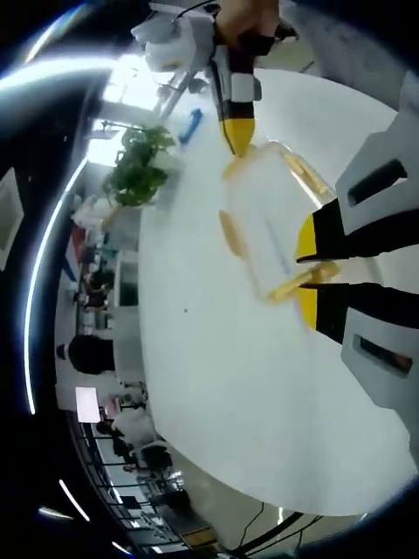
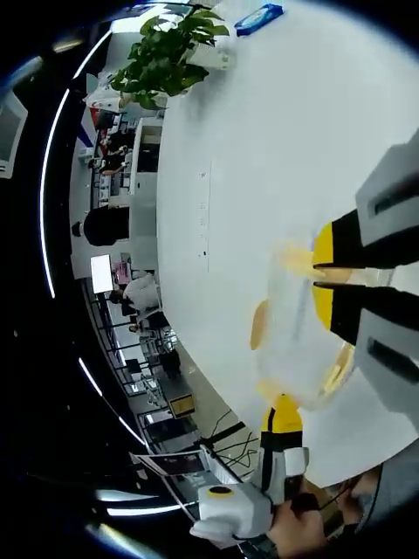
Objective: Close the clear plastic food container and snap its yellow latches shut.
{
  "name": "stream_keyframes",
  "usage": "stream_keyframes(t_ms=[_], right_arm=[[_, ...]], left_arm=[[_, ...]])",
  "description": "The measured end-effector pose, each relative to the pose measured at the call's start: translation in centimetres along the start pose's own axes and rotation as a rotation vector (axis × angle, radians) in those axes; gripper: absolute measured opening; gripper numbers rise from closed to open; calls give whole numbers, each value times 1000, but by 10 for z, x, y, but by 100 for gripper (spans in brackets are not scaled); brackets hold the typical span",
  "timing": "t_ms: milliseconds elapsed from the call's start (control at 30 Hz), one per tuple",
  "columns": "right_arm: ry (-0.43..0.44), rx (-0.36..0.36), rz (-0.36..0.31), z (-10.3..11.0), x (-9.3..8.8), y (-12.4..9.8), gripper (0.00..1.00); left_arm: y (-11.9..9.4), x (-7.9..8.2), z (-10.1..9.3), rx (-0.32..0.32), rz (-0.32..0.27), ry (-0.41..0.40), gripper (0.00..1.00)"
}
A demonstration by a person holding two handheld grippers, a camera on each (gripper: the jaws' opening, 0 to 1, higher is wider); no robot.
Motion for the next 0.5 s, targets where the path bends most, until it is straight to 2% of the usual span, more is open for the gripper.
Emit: stream_keyframes(t_ms=[500], right_arm=[[18,-29,3,-12,0,-4,1]], left_arm=[[6,3,-11,-20,-3,-12,5]])
Point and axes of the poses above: the point that each gripper's makers call its tool centre point, and the gripper's own axes: y roughly forward along the fingers, z roughly to its left, x roughly out of its top, the point moved 9 cm from there along -y, roughly backward along the fingers, and after that the axes turned 1 degree about y, right-handed, at the moved point
